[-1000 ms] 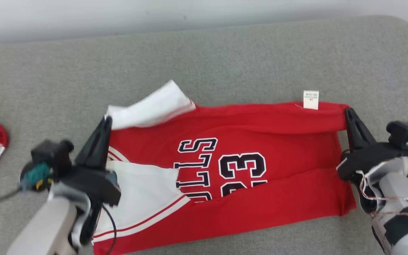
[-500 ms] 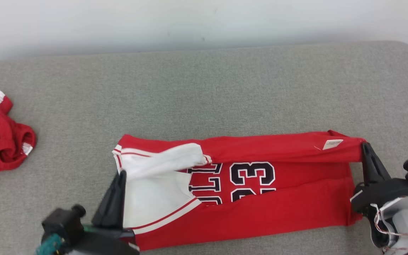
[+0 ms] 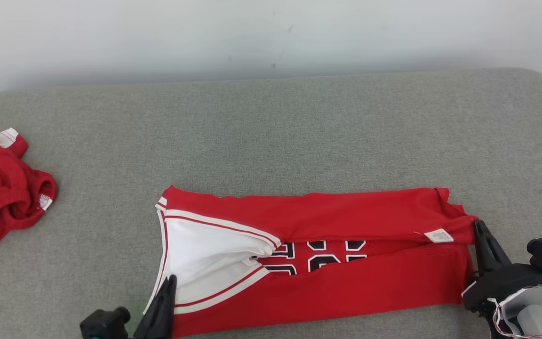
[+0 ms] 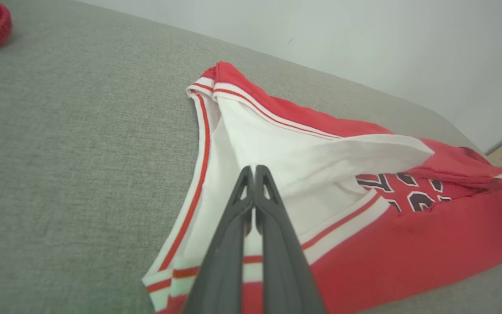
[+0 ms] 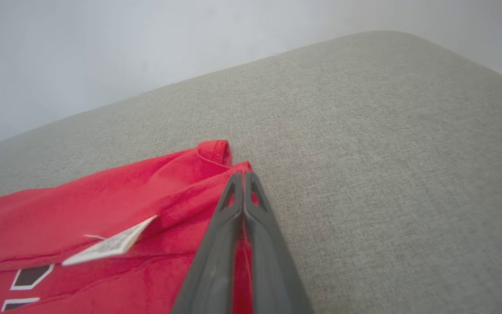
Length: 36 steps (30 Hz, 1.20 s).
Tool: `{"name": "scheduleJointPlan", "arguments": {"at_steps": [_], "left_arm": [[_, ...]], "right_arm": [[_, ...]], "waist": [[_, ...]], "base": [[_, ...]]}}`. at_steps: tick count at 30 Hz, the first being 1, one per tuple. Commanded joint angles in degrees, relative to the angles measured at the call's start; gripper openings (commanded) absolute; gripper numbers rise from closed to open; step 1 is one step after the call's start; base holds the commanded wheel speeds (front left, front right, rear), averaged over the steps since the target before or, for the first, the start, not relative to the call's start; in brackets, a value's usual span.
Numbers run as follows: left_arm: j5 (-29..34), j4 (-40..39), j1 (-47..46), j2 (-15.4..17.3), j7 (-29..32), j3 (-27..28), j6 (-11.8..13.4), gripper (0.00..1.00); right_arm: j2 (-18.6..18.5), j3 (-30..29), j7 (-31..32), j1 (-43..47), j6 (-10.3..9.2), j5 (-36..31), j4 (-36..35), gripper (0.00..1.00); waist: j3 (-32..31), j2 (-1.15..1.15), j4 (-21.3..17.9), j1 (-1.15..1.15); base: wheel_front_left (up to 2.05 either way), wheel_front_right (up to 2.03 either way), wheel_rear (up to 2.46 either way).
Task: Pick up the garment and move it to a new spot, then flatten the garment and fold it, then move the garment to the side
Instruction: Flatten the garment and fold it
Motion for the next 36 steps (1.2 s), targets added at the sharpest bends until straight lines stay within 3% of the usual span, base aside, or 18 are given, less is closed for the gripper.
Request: {"name": "scheduleJointPlan", "arguments": {"at_steps": [1,3,4,5,6,7,13,18,25,30,36], "left_arm": [[1.3,1.0,-0.6,-0.3,-0.2,0.0,-0.3,0.0],[1.3,2.9,-0.8,-0.9,-0.2,0.0,-0.7,0.0],[1.6,3.6,-1.0,-1.2,-0.2,0.2,-1.0,0.0],[2.0,4.2,-1.3,-1.4,-0.2,0.4,-1.1,0.14],[2.3,4.3,-1.5,-1.9,-0.2,0.9,-1.4,0.53],[2.7,4.2,-1.5,-2.2,-0.2,1.4,-1.6,1.0],[11.0,-3.7,1.4,-5.1,-0.2,12.9,-2.5,1.0],[17.1,-8.6,3.1,-7.5,-0.2,18.8,-3.8,1.0],[22.5,-9.2,4.8,-10.4,-0.1,24.1,-4.7,1.0],[22.8,-8.8,5.8,-11.3,-0.1,26.5,-4.9,1.0],[21.0,-8.0,6.6,-11.4,-0.1,26.9,-5.2,1.0]], "right_arm": [[0.0,0.1,-0.1,-0.2,0.01,-0.5,0.9,0.0],[0.1,0.5,-0.1,-0.8,0.01,-0.4,1.8,0.0],[0.0,0.5,-0.1,-1.0,0.01,-0.2,2.1,0.36],[-0.2,0.6,-0.1,-1.2,0.01,-0.3,2.2,1.0],[-0.1,0.4,-0.1,-1.2,0.01,-0.2,1.8,1.0],[-0.1,0.4,-0.1,-1.1,0.01,0.0,1.2,1.0],[0.0,-3.6,-0.1,0.8,0.01,-1.7,-5.1,1.0],[0.3,-1.9,-0.1,-1.0,0.01,-3.3,0.1,1.0],[1.1,0.5,0.0,-4.2,0.01,-5.2,10.1,1.0],[1.6,2.0,0.5,-5.5,0.01,-4.0,15.9,1.0],[2.7,6.6,3.1,-4.7,0.03,-0.1,16.9,1.0]], "waist": [[0.0,0.0,0.0,0.0],[0.0,0.0,0.1,0.0],[0.0,0.0,0.2,0.0],[-0.1,0.0,0.3,0.0],[-0.1,0.0,0.4,0.0],[-0.2,0.0,0.4,0.0],[-1.4,0.0,1.0,0.0],[-1.7,0.0,1.4,0.0],[-2.1,0.0,2.4,0.0],[-2.2,0.0,2.9,0.0],[-2.3,0.0,3.1,0.0]], "base": [[0.0,0.0,0.0],[0.0,0.0,0.0],[0.0,0.0,0.0],[0.0,0.0,0.0],[0.0,0.0,0.0],[0.0,0.0,0.0],[0.0,0.0,0.0],[0.0,0.0,0.0],[0.0,0.0,0.0],[0.0,0.0,0.0],[0.0,0.0,0.0]]}}
